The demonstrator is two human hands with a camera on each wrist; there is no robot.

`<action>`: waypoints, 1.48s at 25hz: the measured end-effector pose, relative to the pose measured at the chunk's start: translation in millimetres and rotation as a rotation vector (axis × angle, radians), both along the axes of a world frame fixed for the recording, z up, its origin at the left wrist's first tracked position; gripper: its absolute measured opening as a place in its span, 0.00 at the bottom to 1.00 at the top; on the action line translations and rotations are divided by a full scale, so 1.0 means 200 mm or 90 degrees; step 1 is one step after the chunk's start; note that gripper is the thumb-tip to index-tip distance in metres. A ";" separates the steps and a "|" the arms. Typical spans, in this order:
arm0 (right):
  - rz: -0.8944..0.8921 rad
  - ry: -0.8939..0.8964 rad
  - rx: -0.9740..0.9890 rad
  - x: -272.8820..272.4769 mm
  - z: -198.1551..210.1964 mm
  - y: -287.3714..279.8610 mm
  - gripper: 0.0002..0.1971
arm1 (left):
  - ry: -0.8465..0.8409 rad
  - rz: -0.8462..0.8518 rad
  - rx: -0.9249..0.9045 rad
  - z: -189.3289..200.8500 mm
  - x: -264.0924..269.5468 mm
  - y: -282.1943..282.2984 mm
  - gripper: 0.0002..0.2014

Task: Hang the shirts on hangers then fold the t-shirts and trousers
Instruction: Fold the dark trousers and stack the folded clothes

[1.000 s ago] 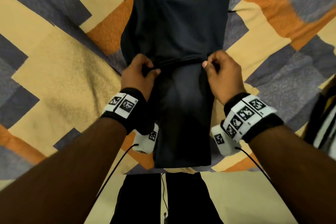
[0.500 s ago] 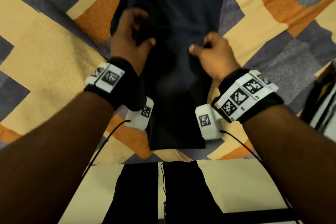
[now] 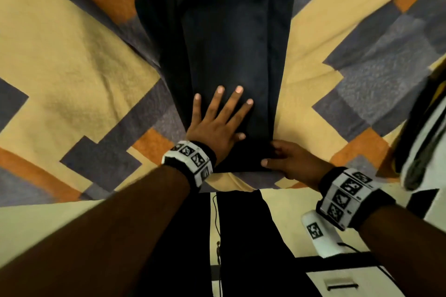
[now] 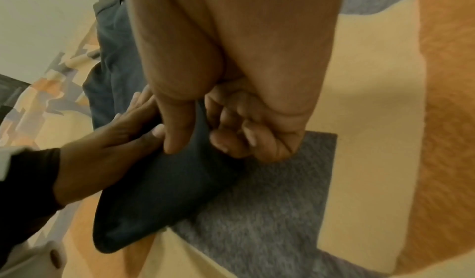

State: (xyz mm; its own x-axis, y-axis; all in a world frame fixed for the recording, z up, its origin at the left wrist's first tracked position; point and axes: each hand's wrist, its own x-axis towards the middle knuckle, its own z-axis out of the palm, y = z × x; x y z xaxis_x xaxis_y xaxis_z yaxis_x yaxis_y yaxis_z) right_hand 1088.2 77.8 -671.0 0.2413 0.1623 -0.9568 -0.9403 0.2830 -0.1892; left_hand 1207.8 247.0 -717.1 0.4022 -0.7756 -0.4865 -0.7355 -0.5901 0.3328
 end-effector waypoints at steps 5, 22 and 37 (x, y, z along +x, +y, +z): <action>0.240 -0.194 -0.086 -0.08 -0.07 0.01 0.16 | -0.046 -0.025 0.026 -0.07 0.04 0.02 0.37; 0.478 -0.507 -0.753 -0.03 -0.08 0.39 0.22 | -0.056 0.102 0.047 -0.03 -0.24 0.20 0.48; 0.681 -0.350 -0.892 0.33 -0.31 0.15 0.37 | -0.048 0.126 0.161 -0.01 0.26 0.12 0.59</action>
State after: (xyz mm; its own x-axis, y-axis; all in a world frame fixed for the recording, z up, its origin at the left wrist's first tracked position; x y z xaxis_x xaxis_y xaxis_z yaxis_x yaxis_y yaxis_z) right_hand 1155.2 107.4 -733.9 0.8764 -0.3109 -0.3679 -0.3491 -0.9362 -0.0404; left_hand 1259.7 270.2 -720.0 0.5747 -0.5371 -0.6174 -0.6156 -0.7809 0.1063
